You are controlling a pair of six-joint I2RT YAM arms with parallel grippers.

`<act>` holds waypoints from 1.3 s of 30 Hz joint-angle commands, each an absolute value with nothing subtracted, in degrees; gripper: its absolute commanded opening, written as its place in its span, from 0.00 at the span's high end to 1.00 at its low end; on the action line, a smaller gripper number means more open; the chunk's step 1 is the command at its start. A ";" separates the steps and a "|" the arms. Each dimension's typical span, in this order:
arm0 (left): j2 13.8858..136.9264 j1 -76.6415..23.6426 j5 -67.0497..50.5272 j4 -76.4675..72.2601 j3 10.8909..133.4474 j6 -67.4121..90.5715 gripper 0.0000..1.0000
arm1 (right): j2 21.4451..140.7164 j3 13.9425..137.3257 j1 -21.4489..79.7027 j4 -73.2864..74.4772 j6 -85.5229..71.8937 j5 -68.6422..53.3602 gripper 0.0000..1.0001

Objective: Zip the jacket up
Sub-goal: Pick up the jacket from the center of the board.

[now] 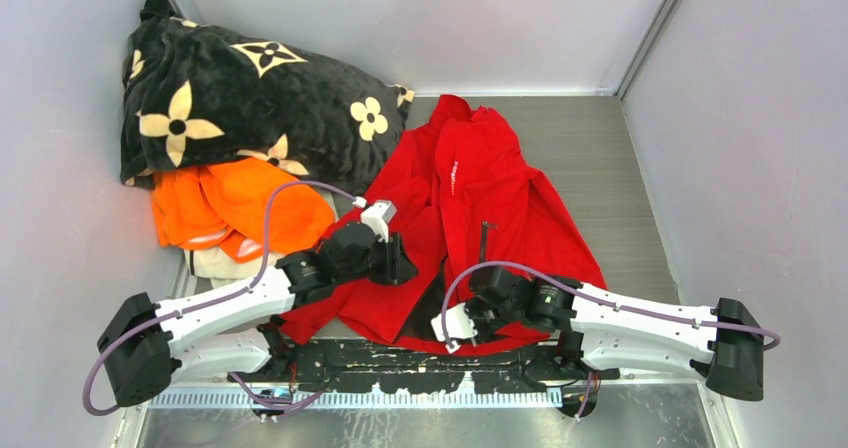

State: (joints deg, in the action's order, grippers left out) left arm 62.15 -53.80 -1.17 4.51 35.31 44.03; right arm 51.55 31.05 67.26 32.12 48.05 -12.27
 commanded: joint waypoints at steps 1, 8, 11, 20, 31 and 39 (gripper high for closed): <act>58.80 -55.60 4.12 17.74 37.62 39.62 0.59 | 50.68 31.56 66.88 30.94 47.46 -13.25 0.99; 57.59 -59.63 8.34 32.58 41.96 42.49 0.58 | 50.71 31.64 66.67 31.30 47.37 -13.36 0.99; 58.98 -64.47 13.41 39.52 45.25 45.57 0.56 | 50.79 31.64 66.66 31.30 47.29 -13.36 0.99; 70.94 -71.22 24.12 50.26 54.25 54.16 0.55 | 50.65 31.73 66.10 31.68 47.11 -13.45 0.99; 78.19 -72.64 16.90 41.95 55.38 52.17 0.54 | 49.58 31.23 66.00 31.81 46.94 -13.71 0.99; 64.84 -72.60 11.09 30.42 41.78 47.34 0.54 | 48.40 30.61 65.85 32.04 46.67 -13.80 0.99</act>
